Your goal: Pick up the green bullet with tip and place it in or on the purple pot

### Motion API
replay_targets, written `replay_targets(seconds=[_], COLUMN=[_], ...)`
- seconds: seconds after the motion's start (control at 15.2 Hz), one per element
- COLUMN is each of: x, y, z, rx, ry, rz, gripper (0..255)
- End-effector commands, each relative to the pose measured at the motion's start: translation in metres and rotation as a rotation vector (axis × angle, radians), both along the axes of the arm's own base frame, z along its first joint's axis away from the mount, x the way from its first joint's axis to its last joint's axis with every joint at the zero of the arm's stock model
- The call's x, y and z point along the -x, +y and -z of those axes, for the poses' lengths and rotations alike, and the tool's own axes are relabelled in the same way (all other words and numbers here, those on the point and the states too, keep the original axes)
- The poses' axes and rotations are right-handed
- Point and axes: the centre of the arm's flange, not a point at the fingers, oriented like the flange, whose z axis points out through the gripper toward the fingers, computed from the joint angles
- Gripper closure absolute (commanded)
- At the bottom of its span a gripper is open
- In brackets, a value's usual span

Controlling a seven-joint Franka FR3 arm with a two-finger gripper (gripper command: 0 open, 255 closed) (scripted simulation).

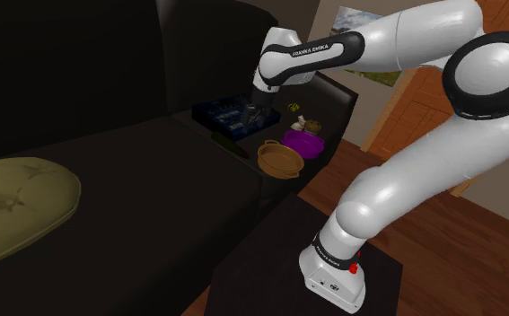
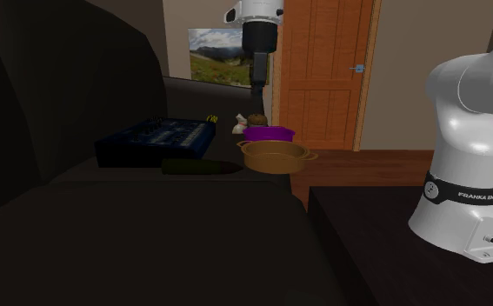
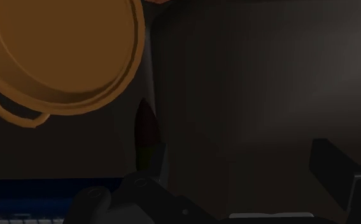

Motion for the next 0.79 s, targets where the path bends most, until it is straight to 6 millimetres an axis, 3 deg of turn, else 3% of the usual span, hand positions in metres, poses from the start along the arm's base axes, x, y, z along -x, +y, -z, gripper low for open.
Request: replay_targets(seconds=[0.0, 0.73], x=[-0.017, -0.102], y=[-0.012, -0.072], z=[0.018, 0.118], rx=[0.004, 0.019], ry=[-0.002, -0.008], rz=[-0.004, -0.021], gripper=[0, 0])
